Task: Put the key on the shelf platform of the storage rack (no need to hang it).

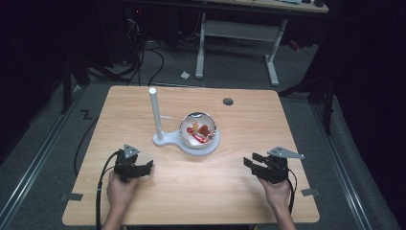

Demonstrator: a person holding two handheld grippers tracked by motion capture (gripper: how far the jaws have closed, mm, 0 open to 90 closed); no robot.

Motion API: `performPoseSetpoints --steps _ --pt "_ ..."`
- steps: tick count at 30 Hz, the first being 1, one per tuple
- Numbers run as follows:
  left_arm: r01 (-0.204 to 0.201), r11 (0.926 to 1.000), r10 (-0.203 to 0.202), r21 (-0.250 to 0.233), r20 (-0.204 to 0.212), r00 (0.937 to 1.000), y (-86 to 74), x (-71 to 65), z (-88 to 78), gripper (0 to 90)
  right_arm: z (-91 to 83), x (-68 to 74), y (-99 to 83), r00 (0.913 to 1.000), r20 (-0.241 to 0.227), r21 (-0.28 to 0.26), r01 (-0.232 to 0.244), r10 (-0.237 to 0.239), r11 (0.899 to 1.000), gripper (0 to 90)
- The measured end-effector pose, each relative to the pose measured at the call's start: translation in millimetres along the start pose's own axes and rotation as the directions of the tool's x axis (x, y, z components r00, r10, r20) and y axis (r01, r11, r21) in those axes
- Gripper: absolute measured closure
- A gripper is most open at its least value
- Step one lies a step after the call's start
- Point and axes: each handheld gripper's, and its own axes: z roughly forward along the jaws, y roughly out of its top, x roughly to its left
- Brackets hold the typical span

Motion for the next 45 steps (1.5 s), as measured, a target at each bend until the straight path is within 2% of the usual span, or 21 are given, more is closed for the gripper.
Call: performPoseSetpoints --steps 12,23,34,39,45 --pt "-0.001 1.0 0.001 0.001 0.0 1.0 0.0 0.1 0.0 20.5 12.3 1.8 -6.2 1.0 -0.002 0.024 0.0 0.0 1.0 51.6" --pt "-0.001 1.0 0.001 0.001 0.0 1.0 0.0 0.1 -0.1 20.5 28.0 3.7 -11.3 0.9998 0.007 0.048 0.019 -0.019 0.999 51.7" --pt "0.0 1.0 0.0 0.0 -0.001 1.0 0.0 -0.1 0.1 20.4 42.9 2.3 -16.3 0.9992 0.035 0.079 0.018 -0.02 0.997 51.6" --pt "0.0 1.0 0.0 0.0 -0.002 1.0 0.0 -0.1 0.1 20.4 49.4 2.4 -17.3 0.9967 0.06 0.101 0.048 -0.054 0.994 51.5" --pt "0.0 1.0 0.0 0.0 -0.002 1.0 0.0 -0.1 0.2 20.4 55.3 0.6 -18.8 0.9932 0.094 0.108 0.058 -0.068 0.992 51.4"
